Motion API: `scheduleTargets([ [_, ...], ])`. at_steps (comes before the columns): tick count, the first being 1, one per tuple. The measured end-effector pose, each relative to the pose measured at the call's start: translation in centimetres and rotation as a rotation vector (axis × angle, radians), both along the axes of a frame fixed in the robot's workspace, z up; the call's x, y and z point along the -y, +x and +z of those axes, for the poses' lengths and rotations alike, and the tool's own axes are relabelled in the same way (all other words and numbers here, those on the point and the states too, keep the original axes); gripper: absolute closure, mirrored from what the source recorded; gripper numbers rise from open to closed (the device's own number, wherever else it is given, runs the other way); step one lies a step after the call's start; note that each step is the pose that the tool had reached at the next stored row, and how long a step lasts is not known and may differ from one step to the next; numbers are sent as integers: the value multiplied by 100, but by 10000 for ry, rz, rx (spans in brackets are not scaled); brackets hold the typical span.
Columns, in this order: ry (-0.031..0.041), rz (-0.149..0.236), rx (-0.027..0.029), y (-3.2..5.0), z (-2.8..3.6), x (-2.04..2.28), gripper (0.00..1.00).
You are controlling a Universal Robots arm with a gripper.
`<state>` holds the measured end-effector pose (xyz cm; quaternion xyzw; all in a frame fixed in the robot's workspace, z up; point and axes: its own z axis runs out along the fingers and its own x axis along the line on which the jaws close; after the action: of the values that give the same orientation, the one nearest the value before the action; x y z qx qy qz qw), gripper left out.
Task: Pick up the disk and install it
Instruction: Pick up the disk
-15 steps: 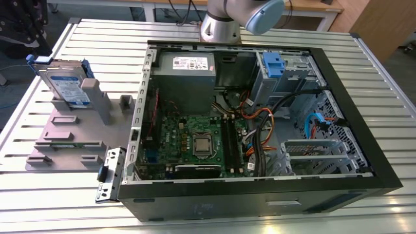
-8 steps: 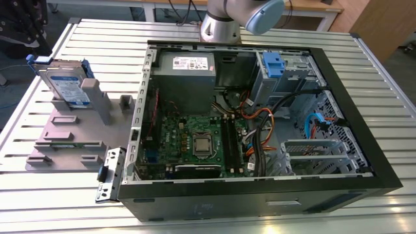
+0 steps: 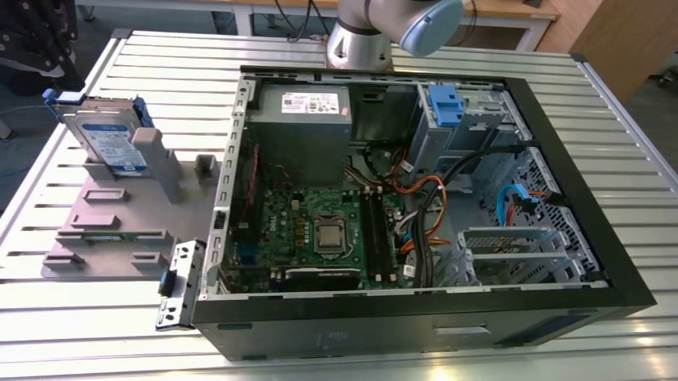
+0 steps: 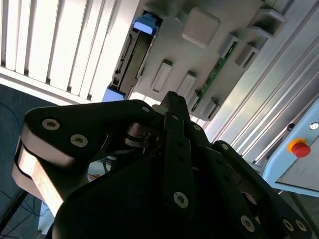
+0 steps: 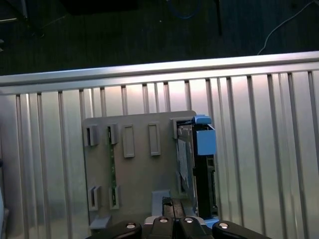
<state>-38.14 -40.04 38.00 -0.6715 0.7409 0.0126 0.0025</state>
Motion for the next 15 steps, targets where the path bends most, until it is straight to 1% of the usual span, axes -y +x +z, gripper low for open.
scheduleTargets([
  [15, 0, 236, 0, 0, 0, 0, 89],
])
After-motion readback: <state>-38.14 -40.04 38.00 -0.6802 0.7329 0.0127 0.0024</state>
